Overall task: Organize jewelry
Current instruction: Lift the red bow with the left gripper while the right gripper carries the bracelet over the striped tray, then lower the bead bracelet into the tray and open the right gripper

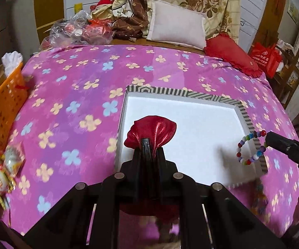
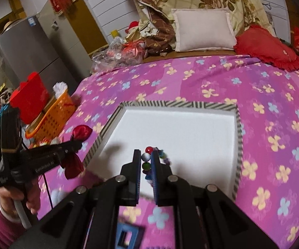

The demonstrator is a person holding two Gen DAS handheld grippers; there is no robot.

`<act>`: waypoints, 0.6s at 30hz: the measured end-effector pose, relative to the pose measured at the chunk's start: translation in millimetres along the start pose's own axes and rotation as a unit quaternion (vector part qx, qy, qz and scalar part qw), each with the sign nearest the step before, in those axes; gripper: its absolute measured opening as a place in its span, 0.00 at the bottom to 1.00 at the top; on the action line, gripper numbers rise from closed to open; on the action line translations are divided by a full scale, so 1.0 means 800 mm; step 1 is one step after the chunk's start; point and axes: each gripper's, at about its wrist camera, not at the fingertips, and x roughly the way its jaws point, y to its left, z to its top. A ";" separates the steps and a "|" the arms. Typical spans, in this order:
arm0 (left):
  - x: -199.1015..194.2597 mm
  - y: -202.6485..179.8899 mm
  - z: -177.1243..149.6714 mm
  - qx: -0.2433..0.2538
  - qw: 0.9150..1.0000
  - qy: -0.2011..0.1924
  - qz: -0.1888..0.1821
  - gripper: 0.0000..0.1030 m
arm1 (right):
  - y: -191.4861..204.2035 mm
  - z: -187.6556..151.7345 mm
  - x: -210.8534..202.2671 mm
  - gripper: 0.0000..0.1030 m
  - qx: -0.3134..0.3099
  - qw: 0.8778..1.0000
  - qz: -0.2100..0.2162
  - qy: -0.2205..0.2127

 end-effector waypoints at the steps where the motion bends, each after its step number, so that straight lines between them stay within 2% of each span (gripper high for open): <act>1: 0.009 -0.001 0.006 -0.001 1.000 0.001 0.002 0.00 | -0.002 0.005 0.007 0.09 0.004 1.000 -0.001 -0.001; 10: 0.100 -0.001 0.054 -0.007 1.000 0.018 0.019 0.00 | -0.025 0.055 0.116 0.08 0.038 0.999 -0.020 0.023; 18: 0.151 0.014 0.070 -0.002 0.998 0.043 0.049 0.00 | -0.030 0.072 0.204 0.08 0.075 0.995 0.002 0.061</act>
